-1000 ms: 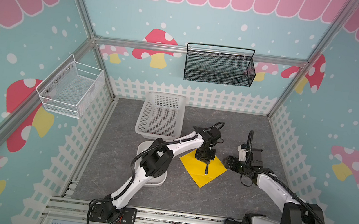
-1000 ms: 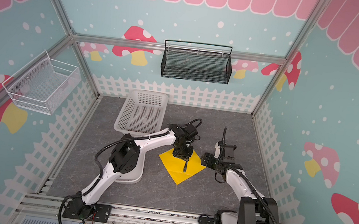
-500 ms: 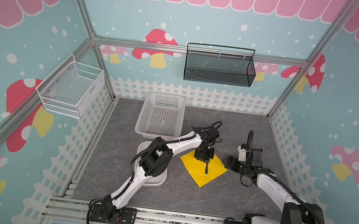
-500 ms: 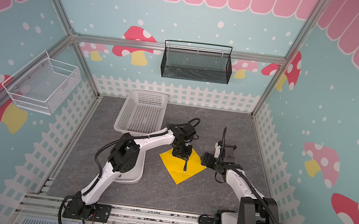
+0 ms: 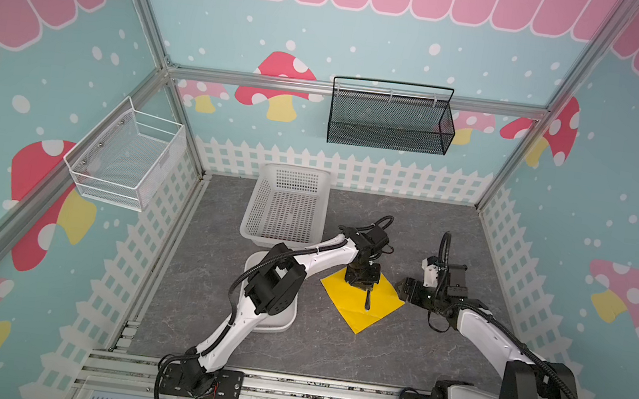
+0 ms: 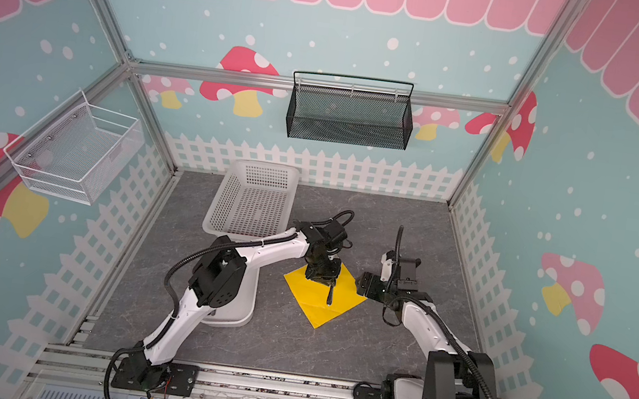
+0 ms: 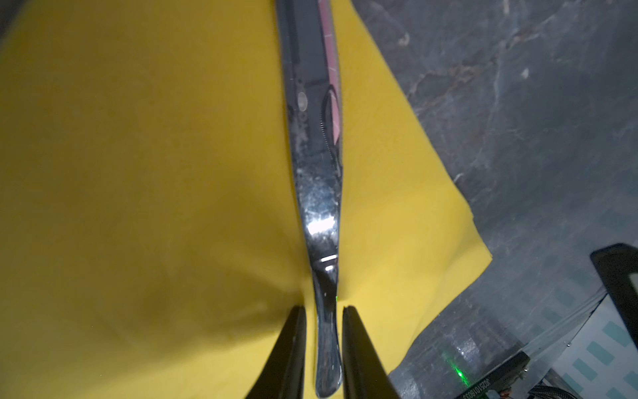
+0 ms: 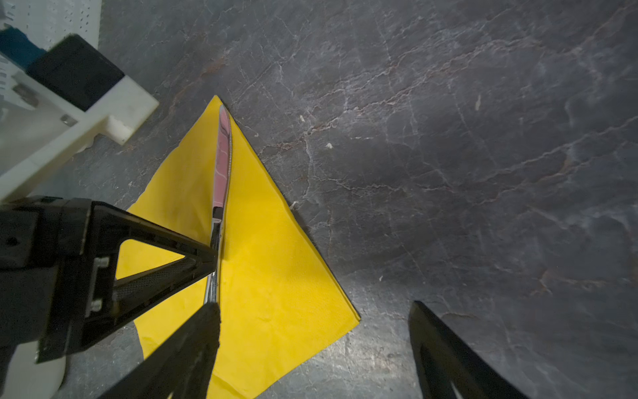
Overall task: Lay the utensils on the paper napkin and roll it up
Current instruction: 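Open the left gripper to release the knife onto the napkin, then move the left gripper back over the tray while the right gripper shifts toward the napkin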
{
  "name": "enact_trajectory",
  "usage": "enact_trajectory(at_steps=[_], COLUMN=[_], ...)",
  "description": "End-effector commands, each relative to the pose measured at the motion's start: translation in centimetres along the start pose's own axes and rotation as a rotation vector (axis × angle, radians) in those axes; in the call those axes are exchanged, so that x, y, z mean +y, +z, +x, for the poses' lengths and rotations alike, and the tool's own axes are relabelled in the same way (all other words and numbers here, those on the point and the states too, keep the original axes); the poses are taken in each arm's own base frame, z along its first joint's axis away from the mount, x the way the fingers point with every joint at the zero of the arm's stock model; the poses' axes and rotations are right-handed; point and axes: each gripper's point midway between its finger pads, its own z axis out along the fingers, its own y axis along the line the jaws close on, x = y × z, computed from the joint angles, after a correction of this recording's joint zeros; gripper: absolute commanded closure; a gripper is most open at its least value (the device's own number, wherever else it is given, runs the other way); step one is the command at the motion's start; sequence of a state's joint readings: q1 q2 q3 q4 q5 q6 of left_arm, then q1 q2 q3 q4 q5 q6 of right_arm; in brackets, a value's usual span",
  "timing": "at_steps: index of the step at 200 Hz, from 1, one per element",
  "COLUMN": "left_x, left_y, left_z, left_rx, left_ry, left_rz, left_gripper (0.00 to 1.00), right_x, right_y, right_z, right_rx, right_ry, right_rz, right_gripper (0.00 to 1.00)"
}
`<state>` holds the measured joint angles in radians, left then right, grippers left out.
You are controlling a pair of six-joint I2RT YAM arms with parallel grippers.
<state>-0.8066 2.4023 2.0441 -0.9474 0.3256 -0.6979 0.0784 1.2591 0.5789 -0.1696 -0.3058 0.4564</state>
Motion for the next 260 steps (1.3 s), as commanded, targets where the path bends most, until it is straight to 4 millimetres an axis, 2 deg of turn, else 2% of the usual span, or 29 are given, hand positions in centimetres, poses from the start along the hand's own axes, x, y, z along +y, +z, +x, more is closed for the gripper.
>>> enact_trajectory(at_steps=[1,20,35,65,100,124,131,151,167,185,190,218,232,249,260], left_x=[-2.4,-3.0,-2.4,0.2,3.9,7.0,7.8,11.0,13.5,16.0,16.7,20.1,21.0,22.0,22.6], left_y=[-4.8,-7.2,-9.0,-11.9,-15.1,-17.2,-18.2,-20.7,-22.4,-22.9,-23.0,-22.9,-20.9,-19.5,-19.0], left_z=[-1.1,-1.3,-1.8,-2.2,-1.3,0.1,0.3,1.4,2.3,3.7,4.0,6.3,7.6,8.9,9.6], left_rx=[-0.086,-0.147,-0.223,-0.35,-0.464,-0.526,-0.571,-0.687,-0.747,-0.755,-0.756,-0.731,-0.631,-0.525,-0.495], left_ry=[0.052,0.102,0.131,0.134,0.173,0.169,0.169,0.148,0.12,0.088,0.074,-0.03,-0.091,-0.199,-0.234], left_rz=[0.082,0.085,0.046,0.003,-0.085,-0.169,-0.193,-0.288,-0.346,-0.37,-0.374,-0.362,-0.245,-0.168,-0.186], left_gripper=[0.7,0.66,0.66,0.66,0.66,0.64,0.6,0.37,0.22,0.02,0.0,0.0,0.01,0.13,0.18], right_x=[1.0,2.1,3.2,6.2,8.3,10.9,11.7,13.8,15.0,16.4,17.0,19.8,21.0,22.6,23.2], right_y=[0.0,-0.3,-0.8,-2.1,-3.0,-5.4,-6.6,-9.8,-11.1,-11.8,-12.0,-12.0,-11.4,-10.9,-10.6], right_z=[-0.2,-0.6,-1.2,-2.1,-2.6,-3.7,-4.1,-4.8,-4.9,-4.5,-4.4,-3.0,-2.7,-2.3,-1.9], right_rx=[0.002,-0.003,-0.028,-0.093,-0.113,-0.199,-0.259,-0.4,-0.421,-0.41,-0.412,-0.392,-0.361,-0.314,-0.292], right_ry=[-0.032,-0.05,-0.066,-0.1,-0.104,-0.183,-0.22,-0.321,-0.369,-0.412,-0.425,-0.512,-0.52,-0.527,-0.544], right_rz=[-0.06,-0.112,-0.168,-0.329,-0.45,-0.533,-0.55,-0.586,-0.628,-0.688,-0.705,-0.763,-0.772,-0.785,-0.783], right_gripper=[0.13,0.13,0.13,0.15,0.16,0.22,0.22,0.19,0.19,0.2,0.2,0.19,0.2,0.22,0.22])
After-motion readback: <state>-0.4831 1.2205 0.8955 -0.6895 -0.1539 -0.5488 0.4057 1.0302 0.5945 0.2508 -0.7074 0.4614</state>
